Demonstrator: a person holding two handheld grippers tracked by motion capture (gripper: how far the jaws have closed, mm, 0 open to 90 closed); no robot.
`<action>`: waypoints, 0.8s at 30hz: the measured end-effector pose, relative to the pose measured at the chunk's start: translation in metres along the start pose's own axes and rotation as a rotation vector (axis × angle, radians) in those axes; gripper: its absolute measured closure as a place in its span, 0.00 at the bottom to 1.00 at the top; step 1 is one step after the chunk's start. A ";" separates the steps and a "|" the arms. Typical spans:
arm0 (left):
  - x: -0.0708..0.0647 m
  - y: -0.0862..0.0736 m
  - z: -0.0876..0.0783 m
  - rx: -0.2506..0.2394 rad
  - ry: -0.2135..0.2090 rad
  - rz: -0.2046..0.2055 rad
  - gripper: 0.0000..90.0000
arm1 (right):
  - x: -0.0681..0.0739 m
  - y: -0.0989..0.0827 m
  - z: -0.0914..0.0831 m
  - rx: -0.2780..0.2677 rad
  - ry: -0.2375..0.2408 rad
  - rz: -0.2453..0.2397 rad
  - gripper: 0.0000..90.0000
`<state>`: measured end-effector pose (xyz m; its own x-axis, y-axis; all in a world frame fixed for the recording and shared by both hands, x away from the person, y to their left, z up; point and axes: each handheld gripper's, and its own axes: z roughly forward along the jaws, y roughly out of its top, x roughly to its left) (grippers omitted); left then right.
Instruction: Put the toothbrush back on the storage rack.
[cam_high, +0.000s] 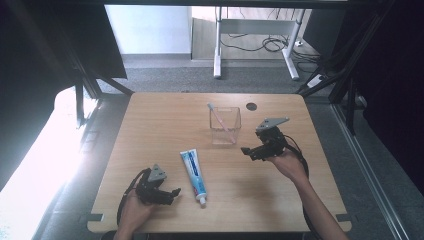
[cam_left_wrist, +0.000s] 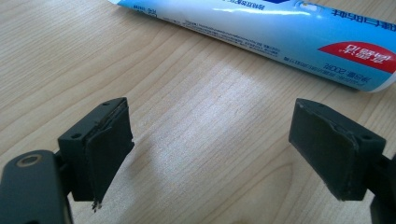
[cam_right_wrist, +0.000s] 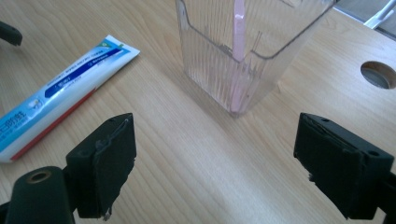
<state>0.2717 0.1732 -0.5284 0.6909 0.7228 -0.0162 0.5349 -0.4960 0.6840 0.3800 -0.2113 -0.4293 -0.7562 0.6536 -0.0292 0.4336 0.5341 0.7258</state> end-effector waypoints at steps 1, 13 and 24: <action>0.000 0.000 0.000 0.000 0.001 0.001 0.15 | 0.001 -0.003 -0.001 0.000 -0.003 0.002 0.15; 0.000 0.000 0.000 -0.001 0.004 0.002 0.15 | 0.006 -0.035 -0.014 -0.012 -0.024 0.040 0.11; 0.000 0.000 0.000 0.003 -0.003 0.001 0.15 | 0.014 -0.068 -0.025 -0.012 -0.053 0.087 0.01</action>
<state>0.2714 0.1732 -0.5279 0.6932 0.7205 -0.0177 0.5352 -0.4982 0.6822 0.3276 -0.2519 -0.4618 -0.6889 0.7248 -0.0013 0.4908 0.4678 0.7350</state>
